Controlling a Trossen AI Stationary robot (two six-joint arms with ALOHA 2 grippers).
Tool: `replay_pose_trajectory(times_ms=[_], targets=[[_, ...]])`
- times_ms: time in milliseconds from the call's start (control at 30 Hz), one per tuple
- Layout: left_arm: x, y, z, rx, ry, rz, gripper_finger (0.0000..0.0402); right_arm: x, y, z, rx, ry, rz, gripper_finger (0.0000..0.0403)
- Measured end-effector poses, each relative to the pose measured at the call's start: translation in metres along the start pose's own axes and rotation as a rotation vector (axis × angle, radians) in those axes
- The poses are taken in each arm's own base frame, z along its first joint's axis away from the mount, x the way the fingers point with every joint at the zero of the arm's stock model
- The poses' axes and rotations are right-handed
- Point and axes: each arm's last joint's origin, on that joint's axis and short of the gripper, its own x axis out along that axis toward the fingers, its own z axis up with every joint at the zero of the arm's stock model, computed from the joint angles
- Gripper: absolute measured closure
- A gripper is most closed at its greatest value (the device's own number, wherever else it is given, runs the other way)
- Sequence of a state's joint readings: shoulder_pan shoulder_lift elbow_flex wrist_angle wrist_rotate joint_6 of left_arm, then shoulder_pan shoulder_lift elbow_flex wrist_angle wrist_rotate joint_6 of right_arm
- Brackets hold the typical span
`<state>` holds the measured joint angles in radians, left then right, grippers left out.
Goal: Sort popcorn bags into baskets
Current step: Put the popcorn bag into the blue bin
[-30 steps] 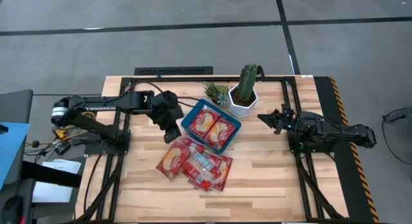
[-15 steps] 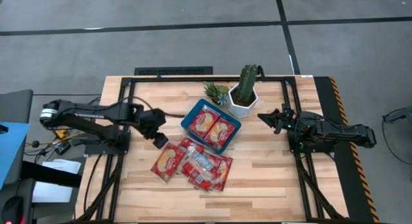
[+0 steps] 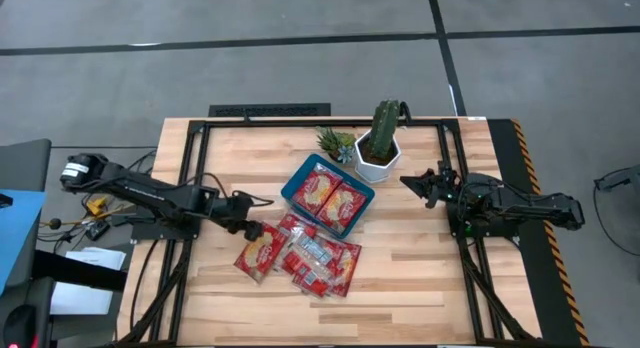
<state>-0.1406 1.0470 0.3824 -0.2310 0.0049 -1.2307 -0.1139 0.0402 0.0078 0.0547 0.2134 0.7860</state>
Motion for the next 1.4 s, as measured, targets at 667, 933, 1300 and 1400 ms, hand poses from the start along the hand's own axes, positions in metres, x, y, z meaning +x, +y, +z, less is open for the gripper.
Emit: replay_pose_trajectory(times_ms=[667, 933, 1300, 1400], targets=[[0.041, 0.006, -0.014, 0.025, 0.091, -0.036, 0.0306, 0.000, 0.000, 0.001, 0.011, -0.021, -0.014, 0.0351], [0.027, -0.004, -0.012, -0.039, 0.089, -0.127, 0.0383, 0.000, 0.000, 0.001, 0.011, -0.022, -0.013, 0.0351], [-0.027, -0.050, 0.008, -0.220, -0.005, -0.291, 0.0396, 0.000, 0.000, 0.001, 0.005, -0.022, -0.013, 0.0351], [-0.046, -0.069, 0.025, -0.183, -0.075, -0.292, 0.0398, 0.000, 0.000, 0.001, -0.006, -0.022, -0.013, 0.0351]])
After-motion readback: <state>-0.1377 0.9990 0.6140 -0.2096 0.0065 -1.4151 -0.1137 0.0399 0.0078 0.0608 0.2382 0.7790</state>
